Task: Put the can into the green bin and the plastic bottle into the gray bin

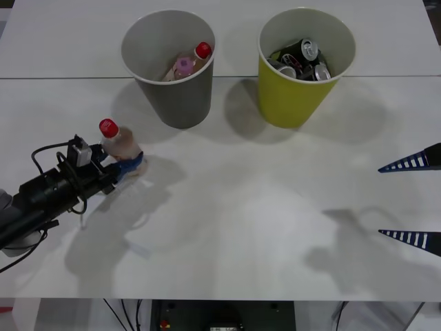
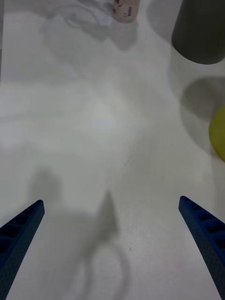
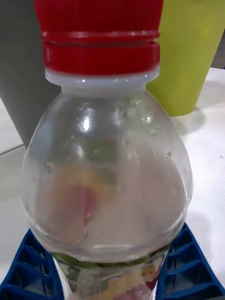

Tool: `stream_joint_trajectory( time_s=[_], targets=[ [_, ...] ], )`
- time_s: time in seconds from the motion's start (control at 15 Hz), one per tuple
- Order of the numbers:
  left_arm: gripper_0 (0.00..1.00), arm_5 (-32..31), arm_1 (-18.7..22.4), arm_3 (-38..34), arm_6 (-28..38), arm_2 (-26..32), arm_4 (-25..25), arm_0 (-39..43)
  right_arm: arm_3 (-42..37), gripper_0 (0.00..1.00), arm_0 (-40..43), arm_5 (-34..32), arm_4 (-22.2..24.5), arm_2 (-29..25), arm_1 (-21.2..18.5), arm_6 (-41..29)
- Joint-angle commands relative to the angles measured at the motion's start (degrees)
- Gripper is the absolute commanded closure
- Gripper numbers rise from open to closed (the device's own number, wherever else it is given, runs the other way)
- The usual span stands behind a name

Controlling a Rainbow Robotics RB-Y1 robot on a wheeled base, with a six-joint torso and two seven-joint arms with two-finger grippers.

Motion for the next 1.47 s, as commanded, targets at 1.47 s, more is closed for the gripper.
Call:
stream_joint_trajectory(
  time_s=[1.47],
  targets=[
    [1.0,-26.2,34.3,-25.1,74.9,14.3,-25.8,0.1,0.0,0.0,0.0,0.0,0.0,0.0,0.0,0.0]
  ],
)
